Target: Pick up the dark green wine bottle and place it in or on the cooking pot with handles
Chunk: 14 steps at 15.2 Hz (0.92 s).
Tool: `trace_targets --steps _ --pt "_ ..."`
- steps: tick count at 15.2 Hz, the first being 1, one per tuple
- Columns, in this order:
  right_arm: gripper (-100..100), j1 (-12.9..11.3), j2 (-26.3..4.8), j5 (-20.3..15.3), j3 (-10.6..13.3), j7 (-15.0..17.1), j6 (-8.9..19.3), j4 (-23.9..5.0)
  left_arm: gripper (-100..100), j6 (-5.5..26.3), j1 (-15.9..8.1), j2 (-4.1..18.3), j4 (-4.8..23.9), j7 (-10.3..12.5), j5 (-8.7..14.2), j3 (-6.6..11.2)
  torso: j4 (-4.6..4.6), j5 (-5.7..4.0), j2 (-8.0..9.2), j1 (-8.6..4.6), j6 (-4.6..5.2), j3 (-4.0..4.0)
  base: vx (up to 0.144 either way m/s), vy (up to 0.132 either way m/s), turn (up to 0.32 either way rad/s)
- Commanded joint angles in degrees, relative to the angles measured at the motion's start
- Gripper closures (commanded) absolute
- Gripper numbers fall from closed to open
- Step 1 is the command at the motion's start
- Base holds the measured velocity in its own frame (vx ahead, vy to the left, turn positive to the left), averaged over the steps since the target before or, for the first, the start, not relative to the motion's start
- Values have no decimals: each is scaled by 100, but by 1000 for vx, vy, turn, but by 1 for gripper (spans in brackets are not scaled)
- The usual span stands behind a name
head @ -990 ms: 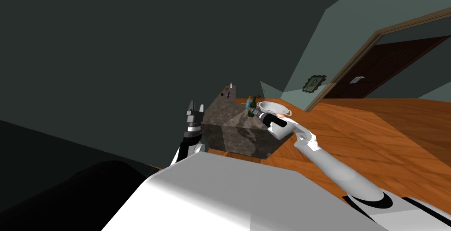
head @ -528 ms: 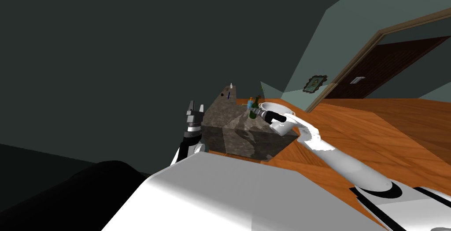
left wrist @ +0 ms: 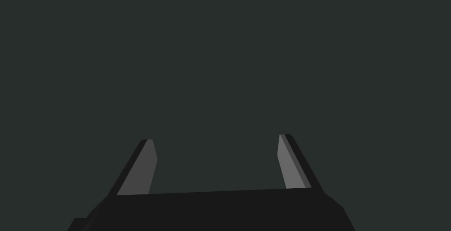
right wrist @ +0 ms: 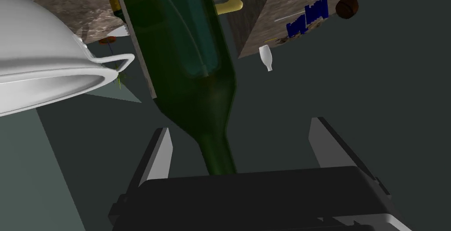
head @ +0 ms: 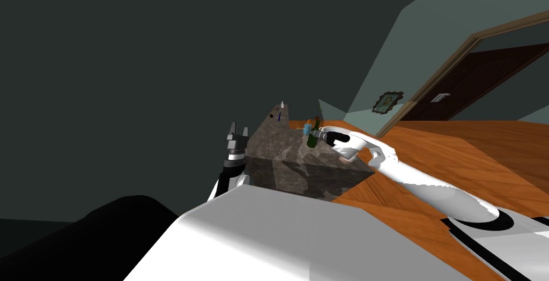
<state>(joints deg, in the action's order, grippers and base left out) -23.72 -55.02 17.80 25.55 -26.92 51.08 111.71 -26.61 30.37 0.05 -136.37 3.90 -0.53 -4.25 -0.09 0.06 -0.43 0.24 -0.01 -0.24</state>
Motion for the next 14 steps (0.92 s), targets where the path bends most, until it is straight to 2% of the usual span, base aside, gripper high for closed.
trace_targets --steps 1,3,4,8,9,10,11,12,14 --pt "-100 -102 -144 70 36 -65 166 -32 0 0 0 0 0 0 0 0 0 0 0 0 0 0 91 44 8" --pt "-100 -291 -420 171 117 -179 448 -88 0 0 0 0 0 0 0 0 0 0 -2 -3 0 -1 103 49 21" --pt "-100 -291 -420 171 117 -179 448 -88 0 0 0 0 0 0 0 0 -1 0 -7 -1 -1 -4 103 49 19" --pt "-100 -522 -771 303 213 -329 796 -148 0 0 0 0 0 0 0 0 -2 -1 -7 -5 0 -4 98 39 21" --pt "-100 -497 -684 289 190 -293 717 -136 0 0 0 0 0 0 0 0 -1 -1 -4 -5 0 -3 48 22 6" --pt "-100 -473 -619 181 175 -311 601 -301 0 0 0 0 0 0 0 0 0 -3 6 -9 0 2 50 -8 39" --pt "-100 -496 -671 258 187 -310 715 -192 0 0 0 0 0 0 0 0 1 -5 10 -18 -1 5 18 -10 28" --pt "100 -491 -662 243 184 -309 693 -209 0 0 -1 0 0 0 0 0 3 -6 20 -23 0 10 -11 -10 30" --pt "100 -492 -672 240 179 -310 697 -215 0 0 -1 1 0 0 0 1 4 -9 35 -20 -9 18 -2 -2 7"
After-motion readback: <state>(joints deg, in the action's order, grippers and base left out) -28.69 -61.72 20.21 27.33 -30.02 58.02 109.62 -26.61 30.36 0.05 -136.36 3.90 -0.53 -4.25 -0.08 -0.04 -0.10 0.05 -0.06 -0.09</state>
